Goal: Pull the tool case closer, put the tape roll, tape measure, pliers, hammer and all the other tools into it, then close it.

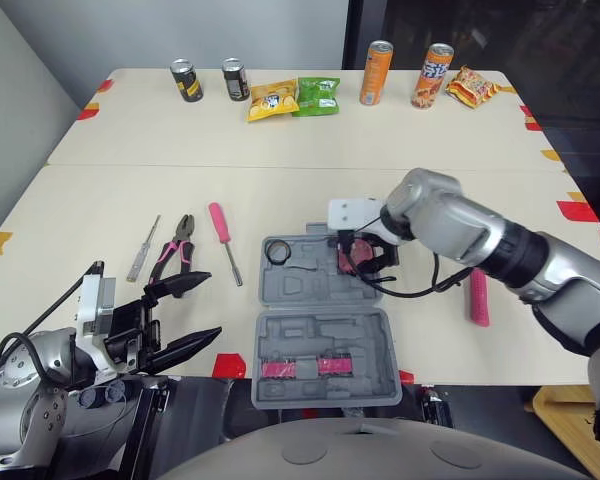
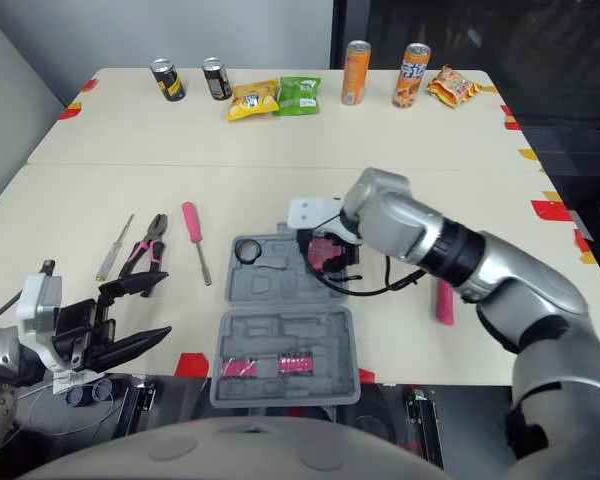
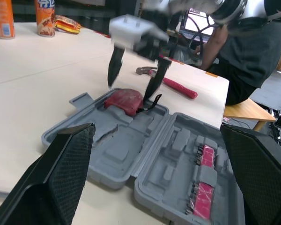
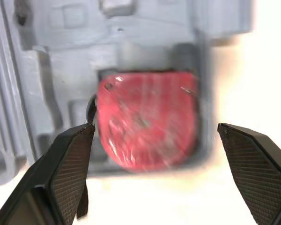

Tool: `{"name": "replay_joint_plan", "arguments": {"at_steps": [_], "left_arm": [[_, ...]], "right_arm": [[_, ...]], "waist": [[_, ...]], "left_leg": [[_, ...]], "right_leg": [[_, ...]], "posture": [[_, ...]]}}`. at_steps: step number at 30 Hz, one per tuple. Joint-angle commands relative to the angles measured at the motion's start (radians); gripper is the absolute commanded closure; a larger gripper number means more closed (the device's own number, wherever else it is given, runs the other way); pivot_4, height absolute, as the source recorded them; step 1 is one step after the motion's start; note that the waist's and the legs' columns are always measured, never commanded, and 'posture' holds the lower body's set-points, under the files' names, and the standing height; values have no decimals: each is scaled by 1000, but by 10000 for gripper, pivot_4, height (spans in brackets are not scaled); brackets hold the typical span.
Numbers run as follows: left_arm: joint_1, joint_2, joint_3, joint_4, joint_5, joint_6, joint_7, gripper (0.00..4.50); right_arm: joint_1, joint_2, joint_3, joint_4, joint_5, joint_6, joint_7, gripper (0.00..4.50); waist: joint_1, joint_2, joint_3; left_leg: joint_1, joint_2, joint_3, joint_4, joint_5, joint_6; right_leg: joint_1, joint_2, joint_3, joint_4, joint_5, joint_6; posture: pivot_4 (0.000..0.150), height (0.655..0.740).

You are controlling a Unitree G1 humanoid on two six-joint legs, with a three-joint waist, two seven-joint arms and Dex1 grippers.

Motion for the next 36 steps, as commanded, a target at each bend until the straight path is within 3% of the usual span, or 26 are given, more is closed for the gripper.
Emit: {"name": "replay_joint_plan", "arguments": {"at_steps": [1, 9, 10, 16, 26, 36], "left_arm": [[-3, 0, 15, -5, -6, -14, -10, 0], [-34, 4, 12, 21, -1, -13, -17, 0], [-39, 5, 11, 25, -1, -12, -19, 0], [-55, 16, 14, 31, -4, -2, -27, 0], [-57, 27, 25, 25, -7, 11, -29, 0], [-64, 22, 19, -29, -12, 42, 30, 0]], "right_arm": [[78, -21, -185, -123, 107, 29, 1, 618], [410, 50, -541, -123, 254, -267, -113, 618], [440, 61, -561, -116, 271, -283, -118, 5979], [538, 95, -576, -69, 266, -429, -166, 25683], [594, 113, -576, 11, 259, -556, -197, 25683], [652, 166, -555, 243, 194, -753, -239, 25683]], "waist": [[2, 0, 0], [8, 0, 0], [8, 0, 0], [3, 0, 0], [3, 0, 0], [-2, 0, 0]], "left_leg": [[0, 0, 0, 0, 0, 0], [1, 1, 1, 0, 0, 0], [1, 1, 1, 0, 0, 0], [1, 1, 1, 0, 0, 0], [0, 1, 1, 0, 0, 1], [0, 1, 1, 0, 1, 2]], "right_leg": [[0, 0, 0, 0, 0, 0], [0, 0, 1, 2, 0, 0], [0, 0, 0, 2, 0, 0], [0, 0, 1, 1, 0, 0], [0, 0, 0, 0, 0, 0], [0, 0, 0, -1, 0, 0]], "posture": [[1500, 7400], [1500, 7400], [1500, 7400], [1500, 7400], [1500, 7400], [1500, 7400]]}}
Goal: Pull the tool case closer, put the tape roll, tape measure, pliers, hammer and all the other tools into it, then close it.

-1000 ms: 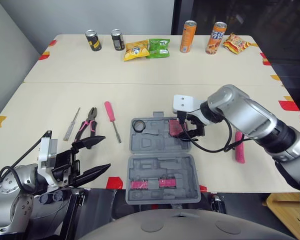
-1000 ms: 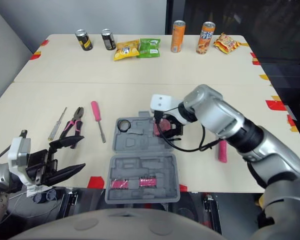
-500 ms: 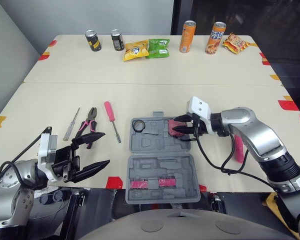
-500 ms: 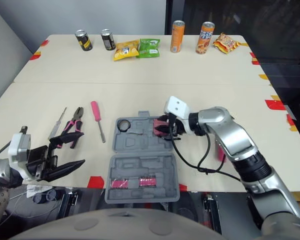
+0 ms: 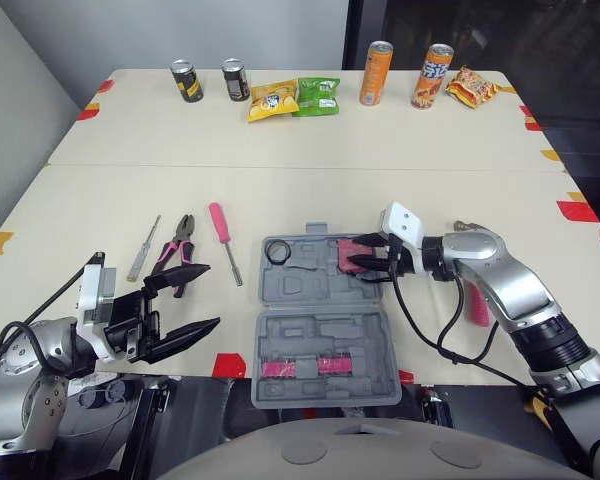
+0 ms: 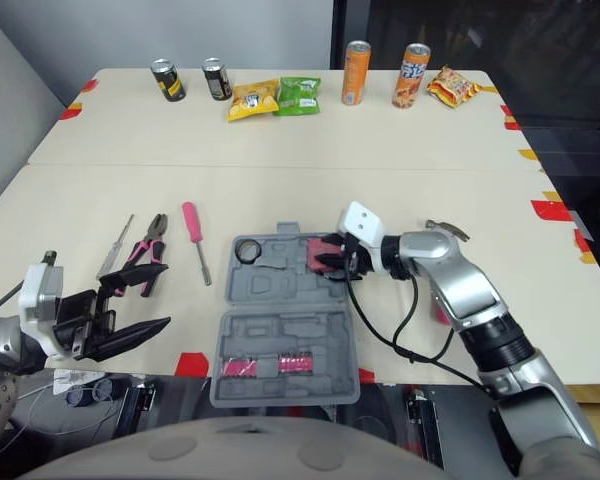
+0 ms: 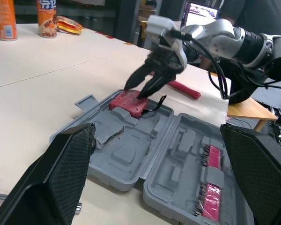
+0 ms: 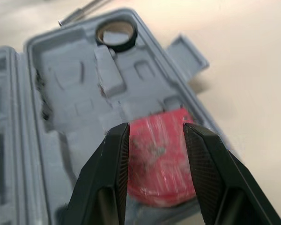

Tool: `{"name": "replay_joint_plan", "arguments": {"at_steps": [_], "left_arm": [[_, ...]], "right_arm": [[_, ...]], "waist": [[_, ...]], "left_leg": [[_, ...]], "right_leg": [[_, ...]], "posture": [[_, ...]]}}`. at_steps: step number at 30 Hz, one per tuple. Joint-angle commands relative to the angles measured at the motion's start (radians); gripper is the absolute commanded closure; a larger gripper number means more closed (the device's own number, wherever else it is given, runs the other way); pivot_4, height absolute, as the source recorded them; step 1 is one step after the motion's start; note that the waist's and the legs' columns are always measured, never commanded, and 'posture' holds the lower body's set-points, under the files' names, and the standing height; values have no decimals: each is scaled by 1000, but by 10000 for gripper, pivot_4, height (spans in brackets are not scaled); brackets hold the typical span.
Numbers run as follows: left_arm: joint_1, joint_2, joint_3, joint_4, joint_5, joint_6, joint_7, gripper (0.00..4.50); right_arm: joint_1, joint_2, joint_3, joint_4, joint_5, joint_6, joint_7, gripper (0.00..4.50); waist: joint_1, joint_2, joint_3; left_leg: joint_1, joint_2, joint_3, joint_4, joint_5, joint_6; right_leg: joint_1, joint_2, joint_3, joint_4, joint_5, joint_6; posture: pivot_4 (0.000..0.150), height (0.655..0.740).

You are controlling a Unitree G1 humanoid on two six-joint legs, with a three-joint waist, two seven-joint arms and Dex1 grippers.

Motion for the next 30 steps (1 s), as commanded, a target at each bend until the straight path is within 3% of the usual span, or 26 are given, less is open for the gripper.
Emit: {"name": "replay_joint_plan", "arguments": {"at_steps": [1, 9, 13, 15, 18, 24, 30], "left_arm": [[-5, 7, 18, -54, -15, 11, 24, 0], [-27, -8, 14, -41, -15, 21, 60, 0], [-30, -14, 21, -11, -18, 23, 63, 0], [-22, -23, 28, 4, -18, 21, 68, 0], [-12, -44, 43, 35, -14, 11, 89, 0], [-4, -97, 84, 91, 0, 18, 200, 0], [72, -138, 130, 122, 14, -4, 252, 0]], "right_arm": [[31, 17, 8, 96, -49, -99, -18, 25683], [44, 88, 96, 386, -168, -223, -50, 25683], [39, 115, 48, 393, -131, -251, -51, 25683], [49, 133, -20, 349, -65, -301, -50, 25683], [76, 165, -134, 282, 49, -389, -29, 25683], [164, 131, -241, 107, 171, -390, 13, 25683], [377, 44, -349, -24, 237, -389, 58, 25683]], "waist": [[-1, -1, -1], [-18, -1, -10], [-18, -6, -16], [-15, -6, -16], [-9, -8, -16], [-3, -2, -13], [-3, -3, -13]], "left_leg": [[0, 0, 0, 0, 0, 0], [9, 0, 0, -1, -3, -4], [30, -1, 0, -12, -4, -6], [32, -1, 0, -14, -4, -6], [29, -1, 0, -14, -4, -6], [1, -1, 0, -12, 3, 5], [-2, -1, -1, -13, 2, 4]], "right_leg": [[0, 0, 0, 0, 0, 0], [10, 0, 0, 0, 0, 0], [26, 1, 0, -5, -2, -1], [29, 1, 0, -7, -2, -1], [27, 1, 0, -10, -2, -1], [4, 0, -2, -12, -1, -1], [2, 0, -3, -18, 0, 1]], "posture": [[1500, 7400], [1500, 7400], [1500, 7400], [1500, 7400], [1500, 7400], [1500, 7400], [1500, 7400]]}}
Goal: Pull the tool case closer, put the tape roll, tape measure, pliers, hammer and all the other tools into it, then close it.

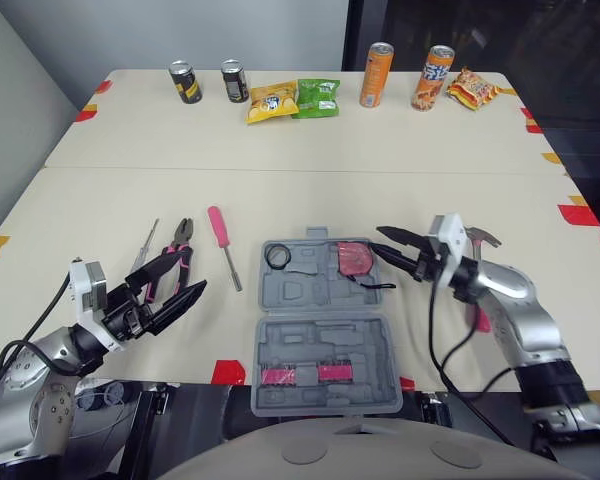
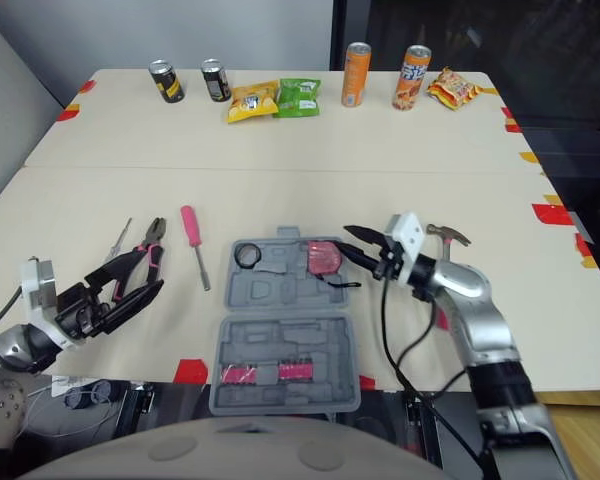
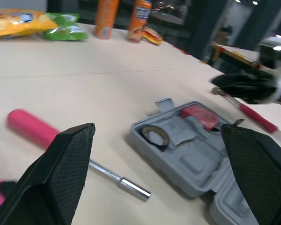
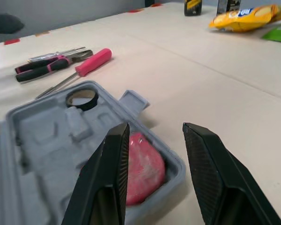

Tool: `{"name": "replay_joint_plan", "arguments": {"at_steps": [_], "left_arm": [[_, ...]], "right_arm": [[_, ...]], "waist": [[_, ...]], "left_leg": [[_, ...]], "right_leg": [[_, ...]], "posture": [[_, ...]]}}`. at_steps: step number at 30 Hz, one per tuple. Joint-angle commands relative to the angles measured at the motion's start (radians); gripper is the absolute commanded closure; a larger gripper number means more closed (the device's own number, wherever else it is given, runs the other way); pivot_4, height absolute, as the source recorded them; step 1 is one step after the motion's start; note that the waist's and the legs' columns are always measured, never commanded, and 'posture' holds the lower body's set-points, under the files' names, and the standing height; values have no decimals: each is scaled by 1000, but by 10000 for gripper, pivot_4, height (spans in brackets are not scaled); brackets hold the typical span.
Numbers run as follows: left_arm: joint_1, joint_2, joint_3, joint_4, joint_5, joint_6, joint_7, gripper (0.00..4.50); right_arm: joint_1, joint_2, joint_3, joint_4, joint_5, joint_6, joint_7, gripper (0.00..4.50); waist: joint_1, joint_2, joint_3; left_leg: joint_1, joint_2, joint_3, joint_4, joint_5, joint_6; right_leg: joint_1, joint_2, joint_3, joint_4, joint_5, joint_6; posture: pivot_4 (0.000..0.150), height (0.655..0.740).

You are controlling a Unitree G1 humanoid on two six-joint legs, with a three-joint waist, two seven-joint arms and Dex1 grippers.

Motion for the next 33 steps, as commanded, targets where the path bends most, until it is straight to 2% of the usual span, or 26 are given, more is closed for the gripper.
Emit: {"name": "replay_joint_plan", "arguments": {"at_steps": [1, 7, 11, 18, 22, 25, 28, 30, 33], "left_arm": [[56, -18, 59, 17, 8, -29, 22, 0], [166, -55, 124, 41, 18, -60, 63, 0], [235, -83, 156, 15, 16, -46, 120, 0], [255, -92, 143, -79, 5, 10, 216, 0], [215, -73, 144, -102, 8, 41, 260, 0], [178, -48, 148, -123, 11, 75, 299, 0], [138, -18, 142, -136, 31, 121, 355, 0], [104, 2, 137, -155, 33, 164, 404, 0], [42, 48, 127, -215, 78, 305, 576, 0]], "right_arm": [[136, -47, -92, -86, 34, -33, 21, 20632], [465, -38, -272, -173, 94, -116, 21, 807], [631, 15, -372, -190, 132, -166, 3, 307], [672, 26, -425, -153, 139, -200, 23, 307], [598, -31, -387, -245, 166, -133, 44, 307], [498, -104, -343, -323, 207, -43, 65, 307], [369, -178, -286, -376, 244, 50, 92, 307], [278, -218, -243, -401, 270, 109, 111, 307], [137, -253, -183, -417, 296, 179, 137, 307]], "waist": [[2, 0, 0], [12, 1, 7], [13, -1, 10], [10, -2, 12], [5, 0, 12], [-6, -1, 12], [-8, 0, 12], [-10, 0, 12], [-9, 0, 12]], "left_leg": [[0, 0, 0, 0, 0, 0], [3, 0, -1, -3, -5, -7], [4, 0, -1, -6, -6, -8], [4, -1, -2, -9, -6, -9], [4, -2, -2, -11, -5, -7], [4, -2, -3, -11, -1, 1], [5, -2, -5, -10, 0, 1], [4, -3, -6, -10, 0, 1], [4, -2, -9, -6, 0, 2]], "right_leg": [[0, 0, 0, -1, 0, 0], [5, 0, -1, -5, 0, 2], [5, 0, -1, -7, -1, 3], [6, 0, 0, -11, -2, 4], [6, 0, 0, -13, -1, 4], [6, 0, -1, -12, 0, 4], [8, 0, -3, -11, 0, 4], [8, 0, -4, -11, 0, 4], [9, 0, -6, -9, 0, 4]], "posture": [[1500, 7400], [1500, 7400], [1500, 7400], [1500, 7400], [1500, 7400], [1500, 7400], [1500, 7400], [1500, 7400], [1500, 7400]]}}
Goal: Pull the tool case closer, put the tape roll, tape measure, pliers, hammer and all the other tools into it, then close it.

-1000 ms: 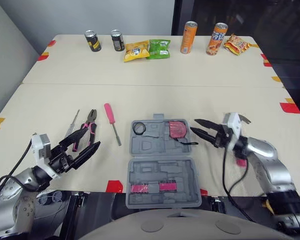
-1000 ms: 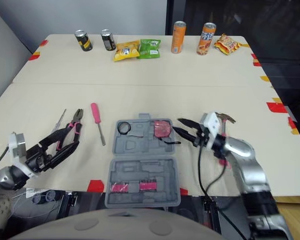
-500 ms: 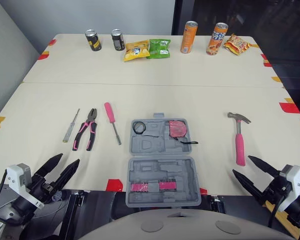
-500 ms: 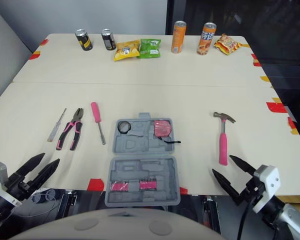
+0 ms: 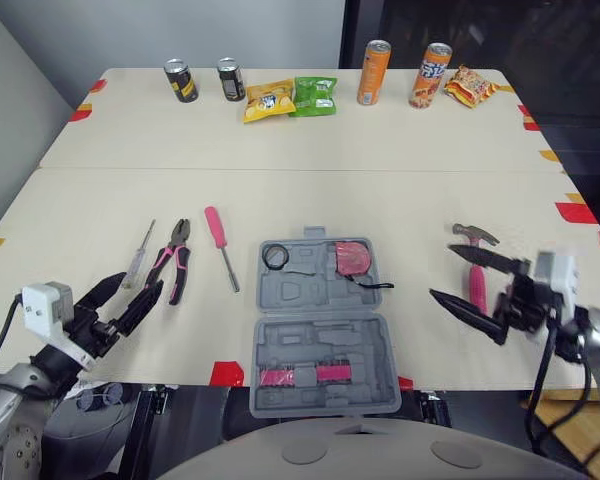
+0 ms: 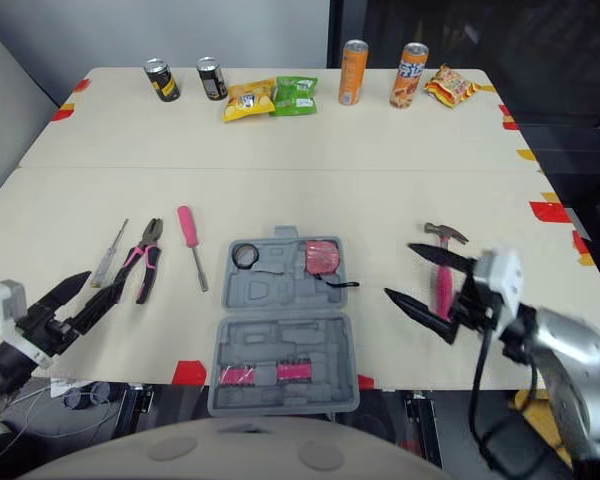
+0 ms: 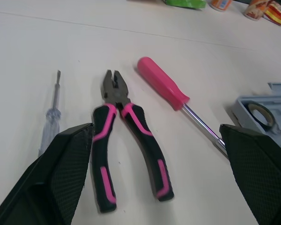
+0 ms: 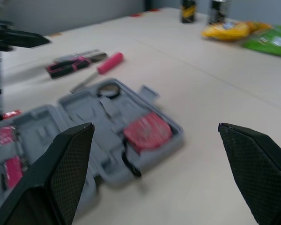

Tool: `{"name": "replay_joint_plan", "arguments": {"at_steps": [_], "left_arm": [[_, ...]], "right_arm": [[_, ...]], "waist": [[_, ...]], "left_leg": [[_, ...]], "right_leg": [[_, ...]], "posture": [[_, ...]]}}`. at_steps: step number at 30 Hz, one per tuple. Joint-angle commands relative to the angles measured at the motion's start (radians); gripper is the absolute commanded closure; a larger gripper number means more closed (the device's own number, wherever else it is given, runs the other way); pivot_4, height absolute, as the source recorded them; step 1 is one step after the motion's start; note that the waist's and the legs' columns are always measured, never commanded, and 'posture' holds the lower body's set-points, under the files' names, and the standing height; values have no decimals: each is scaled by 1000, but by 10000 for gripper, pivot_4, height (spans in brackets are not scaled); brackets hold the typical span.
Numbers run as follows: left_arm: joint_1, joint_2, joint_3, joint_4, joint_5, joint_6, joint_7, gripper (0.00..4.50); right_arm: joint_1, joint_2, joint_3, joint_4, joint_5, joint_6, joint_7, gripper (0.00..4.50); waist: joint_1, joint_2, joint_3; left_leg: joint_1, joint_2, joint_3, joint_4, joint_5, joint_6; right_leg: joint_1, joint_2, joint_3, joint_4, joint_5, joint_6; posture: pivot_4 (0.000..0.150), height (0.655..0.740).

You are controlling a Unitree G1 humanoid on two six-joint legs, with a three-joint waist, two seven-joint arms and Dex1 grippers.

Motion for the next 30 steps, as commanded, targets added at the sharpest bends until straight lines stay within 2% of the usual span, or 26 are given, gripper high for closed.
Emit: {"name": "replay_joint_plan", "arguments": {"at_steps": [1, 7, 11, 20, 29, 30], "left_arm": [[-56, 53, 1, -103, 21, 166, 184, 0], [-182, 99, -29, -224, -42, 499, 406, 0], [-302, 92, -57, -206, -32, 658, 528, 0], [-481, 9, -137, -139, 55, 831, 697, 0], [-544, -53, -183, -91, 132, 898, 731, 0], [-544, -58, -185, -92, 136, 906, 730, 2401]], "right_arm": [[-117, -38, 58, -49, 42, 69, 45, 307], [-306, -56, 128, -18, 55, 137, 113, 307], [-392, -65, 143, 23, 54, 160, 165, 307], [-423, -59, 143, 48, 40, 166, 188, 307], [-407, -51, 140, 37, 35, 163, 180, 307], [-406, -52, 139, 37, 34, 163, 181, 68]], "waist": [[1, 1, 0], [5, 1, 1], [5, 1, 1], [7, 1, 0], [10, 1, 0], [10, 1, 0]], "left_leg": [[0, 0, -1, 3, 0, 0], [-2, 0, -2, 10, 0, 0], [-2, 0, -2, 12, 1, 1], [-4, 1, -3, 18, 1, 1], [-15, 1, -6, 25, 1, 2], [-18, 1, -7, 26, 1, 2]], "right_leg": [[1, 0, -1, 1, 0, 0], [1, -1, -2, 5, 0, -1], [1, -1, -2, 8, 0, -1], [0, -1, -2, 11, 0, -2], [-5, -1, -4, 14, 0, -2], [-7, -2, -5, 15, 0, -2]], "posture": [[1500, 7400], [1500, 7400], [1500, 7400], [1500, 7400], [1500, 7400], [1500, 7400]]}}
